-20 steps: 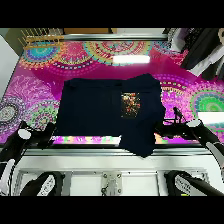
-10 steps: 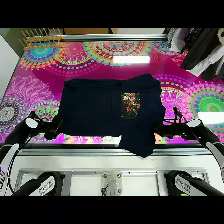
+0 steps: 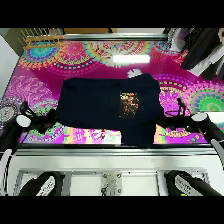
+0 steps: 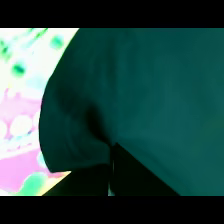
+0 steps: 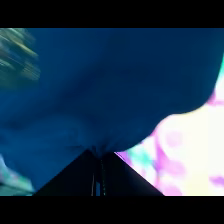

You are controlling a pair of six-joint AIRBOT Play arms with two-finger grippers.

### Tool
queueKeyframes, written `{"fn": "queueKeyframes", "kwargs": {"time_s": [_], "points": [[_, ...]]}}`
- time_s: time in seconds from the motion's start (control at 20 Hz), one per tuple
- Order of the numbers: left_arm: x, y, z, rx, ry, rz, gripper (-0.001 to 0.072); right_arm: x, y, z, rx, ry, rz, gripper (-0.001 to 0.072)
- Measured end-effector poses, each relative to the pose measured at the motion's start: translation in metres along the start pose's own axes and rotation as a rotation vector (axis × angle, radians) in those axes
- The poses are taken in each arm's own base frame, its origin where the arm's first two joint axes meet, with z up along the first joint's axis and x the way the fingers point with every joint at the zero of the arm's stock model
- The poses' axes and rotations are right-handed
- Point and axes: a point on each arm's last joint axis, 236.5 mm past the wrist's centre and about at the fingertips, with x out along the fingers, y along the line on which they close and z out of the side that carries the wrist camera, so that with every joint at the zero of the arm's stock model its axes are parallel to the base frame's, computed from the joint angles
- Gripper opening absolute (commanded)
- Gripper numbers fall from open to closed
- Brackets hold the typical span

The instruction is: Fold the clothes and pants, and hang the long-sleeved shirts on hangers.

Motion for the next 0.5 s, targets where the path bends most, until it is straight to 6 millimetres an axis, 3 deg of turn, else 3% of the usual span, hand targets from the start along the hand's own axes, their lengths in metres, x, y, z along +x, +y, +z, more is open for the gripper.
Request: {"fn": "queueKeyframes", "kwargs": {"time_s": [0.1, 0.2, 0.25, 0.35, 0.5], "points": [[-0.048, -0.040, 0.036, 0.063, -0.132, -0.097, 0.0008, -0.034, 0.040, 0.039, -0.103, -0.092, 0.046, 0.0010], [-0.118, -0.085, 0.070, 0.129, -0.298, -0.212, 0.0007, -0.089, 0.095, 0.081, -0.242, -0.226, 0.096, 0.0010], [-0.162, -0.108, 0.083, 0.165, -0.392, -0.275, 0.0007, -0.123, 0.126, 0.097, -0.318, -0.302, 0.120, 0.0010], [-0.253, -0.144, 0.095, 0.228, -0.578, -0.396, 0.0008, -0.193, 0.183, 0.113, -0.460, -0.457, 0.156, 0.0010], [-0.385, -0.174, 0.081, 0.312, -0.842, -0.557, 0.0007, -0.305, 0.263, 0.101, -0.661, -0.703, 0.201, 0.0010]]}}
